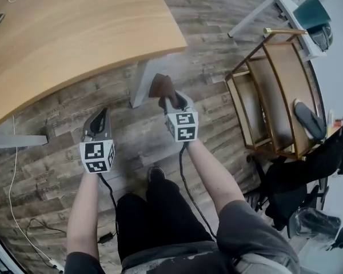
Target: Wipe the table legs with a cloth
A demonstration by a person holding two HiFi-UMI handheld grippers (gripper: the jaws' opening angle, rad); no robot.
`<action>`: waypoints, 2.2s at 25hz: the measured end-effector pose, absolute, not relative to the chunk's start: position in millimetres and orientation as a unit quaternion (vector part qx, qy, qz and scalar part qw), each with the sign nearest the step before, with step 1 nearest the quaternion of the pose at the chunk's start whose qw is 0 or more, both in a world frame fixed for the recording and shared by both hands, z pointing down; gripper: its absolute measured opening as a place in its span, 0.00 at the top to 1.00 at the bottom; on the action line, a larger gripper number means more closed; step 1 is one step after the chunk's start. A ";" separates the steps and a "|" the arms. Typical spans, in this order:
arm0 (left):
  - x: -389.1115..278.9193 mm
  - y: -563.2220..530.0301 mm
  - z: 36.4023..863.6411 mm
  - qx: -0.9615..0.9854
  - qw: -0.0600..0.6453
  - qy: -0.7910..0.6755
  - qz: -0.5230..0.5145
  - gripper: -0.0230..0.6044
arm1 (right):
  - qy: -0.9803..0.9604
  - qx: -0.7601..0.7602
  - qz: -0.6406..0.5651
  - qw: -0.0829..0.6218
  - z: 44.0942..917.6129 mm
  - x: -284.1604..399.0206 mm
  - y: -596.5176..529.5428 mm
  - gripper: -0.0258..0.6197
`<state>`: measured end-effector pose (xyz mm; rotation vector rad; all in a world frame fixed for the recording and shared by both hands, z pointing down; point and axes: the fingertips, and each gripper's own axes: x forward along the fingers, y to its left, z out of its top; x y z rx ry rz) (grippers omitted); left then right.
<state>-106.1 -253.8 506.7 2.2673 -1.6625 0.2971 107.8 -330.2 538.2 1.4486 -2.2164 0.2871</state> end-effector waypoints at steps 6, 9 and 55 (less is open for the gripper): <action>-102.3 -227.0 406.6 0.785 0.176 -0.585 0.108 0.93 | -0.813 0.517 0.112 0.245 440.0 107.4 -301.7 0.83; -102.5 -205.1 360.1 0.783 0.188 -0.583 0.108 0.93 | -0.807 0.525 0.118 0.243 391.2 109.1 -281.8 0.83; -34.0 127.6 186.6 0.801 0.173 -0.566 0.084 0.93 | -0.837 0.508 0.158 0.129 198.1 134.8 98.5 0.83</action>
